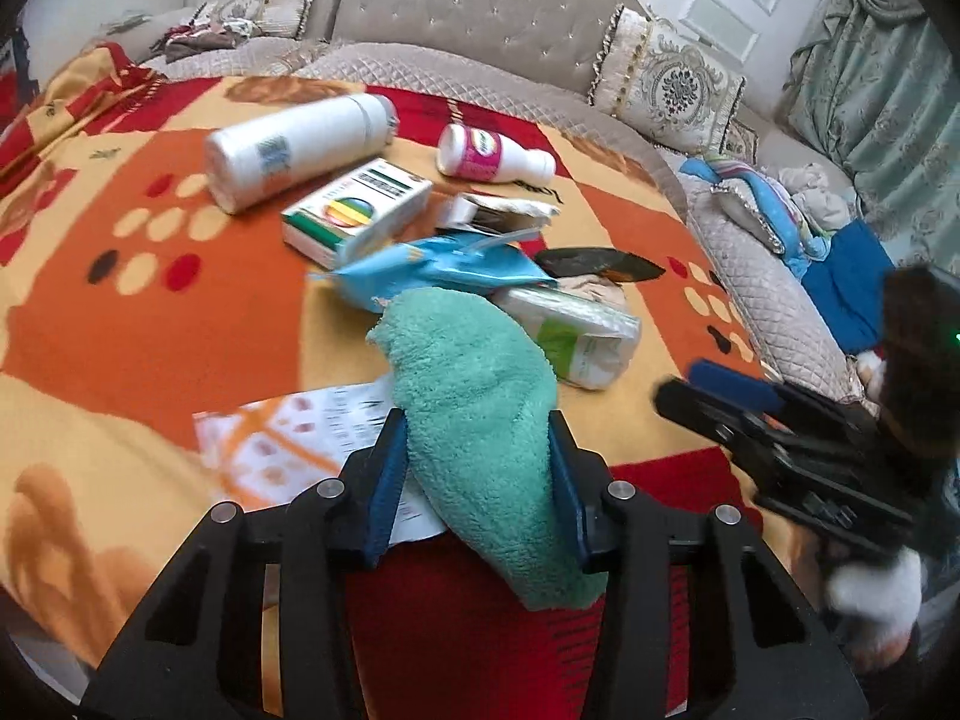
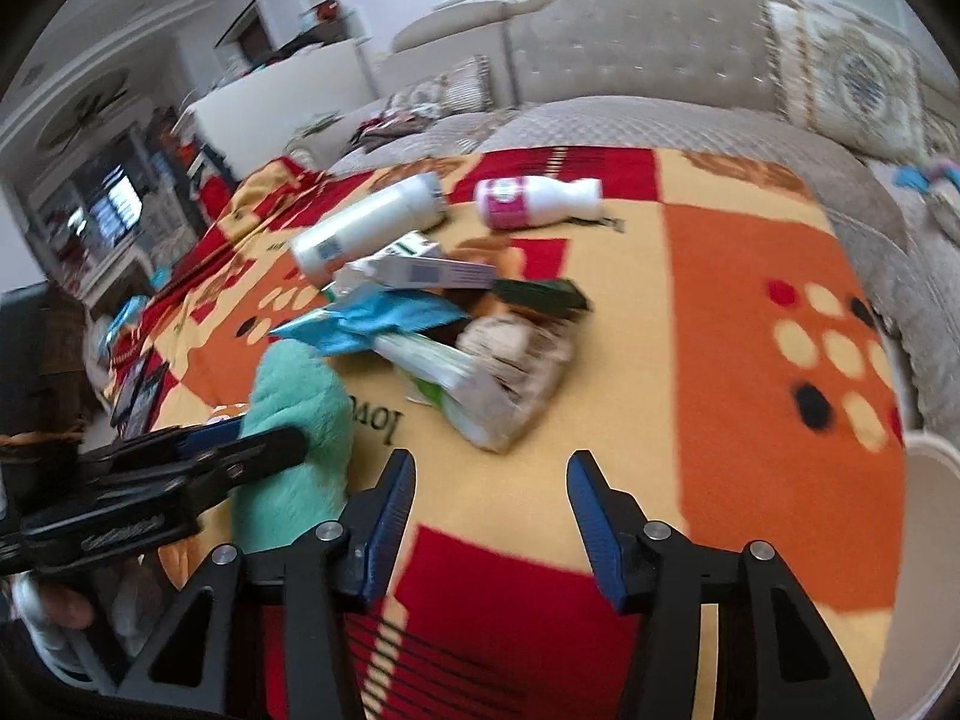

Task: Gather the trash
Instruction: 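Grasp the green cloth with the left gripper, then grasp the white tissue pack with the right gripper while the left gripper holds the cloth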

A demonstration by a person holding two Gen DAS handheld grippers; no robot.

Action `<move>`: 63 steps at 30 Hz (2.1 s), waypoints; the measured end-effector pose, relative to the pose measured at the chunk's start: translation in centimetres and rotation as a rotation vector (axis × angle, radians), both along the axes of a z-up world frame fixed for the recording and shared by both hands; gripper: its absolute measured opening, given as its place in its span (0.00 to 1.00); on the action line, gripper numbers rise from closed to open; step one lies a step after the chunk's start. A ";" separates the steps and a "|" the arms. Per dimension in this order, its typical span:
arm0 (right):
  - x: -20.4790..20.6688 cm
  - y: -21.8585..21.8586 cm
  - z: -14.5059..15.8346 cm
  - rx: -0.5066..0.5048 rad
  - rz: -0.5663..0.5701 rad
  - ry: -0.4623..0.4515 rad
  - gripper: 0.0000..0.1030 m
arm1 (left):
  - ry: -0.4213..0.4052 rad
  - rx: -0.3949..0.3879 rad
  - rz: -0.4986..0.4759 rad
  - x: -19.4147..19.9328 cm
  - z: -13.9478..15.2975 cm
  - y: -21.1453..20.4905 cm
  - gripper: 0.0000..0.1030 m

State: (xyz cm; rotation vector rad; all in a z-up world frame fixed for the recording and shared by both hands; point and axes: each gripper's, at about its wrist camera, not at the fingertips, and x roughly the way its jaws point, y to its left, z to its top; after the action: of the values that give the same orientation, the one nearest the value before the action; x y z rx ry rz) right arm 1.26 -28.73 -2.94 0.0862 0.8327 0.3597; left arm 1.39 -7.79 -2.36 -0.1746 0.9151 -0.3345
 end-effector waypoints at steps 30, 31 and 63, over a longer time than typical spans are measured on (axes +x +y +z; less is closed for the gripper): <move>-3.4 -4.1 -2.6 0.110 -0.046 0.175 0.15 | -0.037 -0.025 0.005 -1.4 1.4 1.2 0.41; -3.5 -4.2 -2.7 0.079 -0.069 0.169 0.16 | -0.039 -0.024 0.000 -1.5 1.4 0.9 0.41; 1.5 2.7 -4.5 -0.253 0.212 0.092 0.61 | -0.037 0.017 -0.023 -2.5 1.3 -0.4 0.41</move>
State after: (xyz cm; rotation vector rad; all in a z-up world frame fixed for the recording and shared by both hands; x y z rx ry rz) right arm 2.78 -25.99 -7.45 -0.2242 0.9758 0.4491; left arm -1.13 -8.22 -1.03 -0.1420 0.8839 -0.3504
